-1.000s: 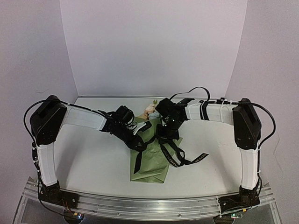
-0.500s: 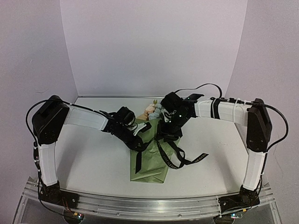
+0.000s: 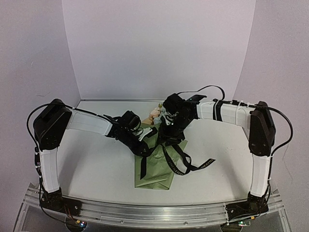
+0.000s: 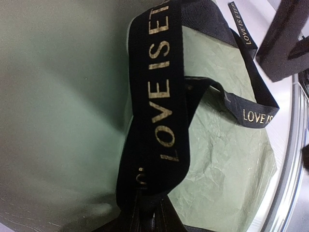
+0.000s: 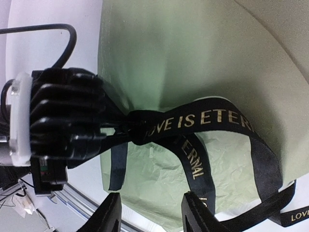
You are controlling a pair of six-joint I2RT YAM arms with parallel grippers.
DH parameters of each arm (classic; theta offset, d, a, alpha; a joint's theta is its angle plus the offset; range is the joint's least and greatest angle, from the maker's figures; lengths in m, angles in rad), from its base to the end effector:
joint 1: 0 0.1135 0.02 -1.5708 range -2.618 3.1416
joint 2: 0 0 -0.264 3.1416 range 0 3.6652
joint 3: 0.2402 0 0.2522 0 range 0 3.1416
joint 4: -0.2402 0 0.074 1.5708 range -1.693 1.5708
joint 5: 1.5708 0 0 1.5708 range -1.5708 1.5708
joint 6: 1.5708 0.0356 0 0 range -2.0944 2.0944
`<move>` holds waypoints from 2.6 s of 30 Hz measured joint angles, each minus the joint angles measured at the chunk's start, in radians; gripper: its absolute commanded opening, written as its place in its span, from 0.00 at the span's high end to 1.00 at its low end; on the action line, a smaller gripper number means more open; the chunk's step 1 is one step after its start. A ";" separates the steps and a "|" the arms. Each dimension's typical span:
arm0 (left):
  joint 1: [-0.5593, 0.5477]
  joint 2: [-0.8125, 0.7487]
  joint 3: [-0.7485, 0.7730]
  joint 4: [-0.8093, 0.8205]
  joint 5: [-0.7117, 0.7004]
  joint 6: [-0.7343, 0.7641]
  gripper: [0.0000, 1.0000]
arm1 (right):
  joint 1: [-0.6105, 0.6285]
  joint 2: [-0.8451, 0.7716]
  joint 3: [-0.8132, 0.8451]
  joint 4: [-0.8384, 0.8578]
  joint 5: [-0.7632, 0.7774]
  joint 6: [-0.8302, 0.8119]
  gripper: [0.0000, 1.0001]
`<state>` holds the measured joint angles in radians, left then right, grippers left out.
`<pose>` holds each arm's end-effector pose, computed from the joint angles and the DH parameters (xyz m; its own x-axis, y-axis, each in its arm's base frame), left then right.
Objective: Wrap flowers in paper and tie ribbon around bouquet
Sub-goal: Cross the ribbon over the folded bouquet.
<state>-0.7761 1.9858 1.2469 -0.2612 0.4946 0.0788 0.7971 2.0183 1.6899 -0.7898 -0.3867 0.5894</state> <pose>0.2771 -0.2956 0.1458 -0.5357 0.6230 -0.5700 0.8444 0.4007 -0.3557 0.2924 0.3186 0.2331 -0.9547 -0.2406 -0.1750 -0.2972 0.7975 0.5250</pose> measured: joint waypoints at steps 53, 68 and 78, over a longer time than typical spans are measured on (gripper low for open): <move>0.056 -0.074 0.011 -0.026 0.033 0.003 0.89 | -0.054 -0.114 -0.133 0.065 0.279 0.031 1.00; 0.055 -0.083 0.038 -0.066 0.089 0.004 0.89 | -0.002 0.043 -0.094 0.159 0.068 0.115 1.00; 0.055 -0.084 0.043 -0.108 0.143 0.000 0.81 | -0.020 0.071 -0.057 0.205 0.112 0.140 1.00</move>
<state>-0.7208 1.9021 1.2903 -0.3687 0.6372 0.0787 0.7766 2.0888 1.6325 -0.5848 -0.2743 0.7296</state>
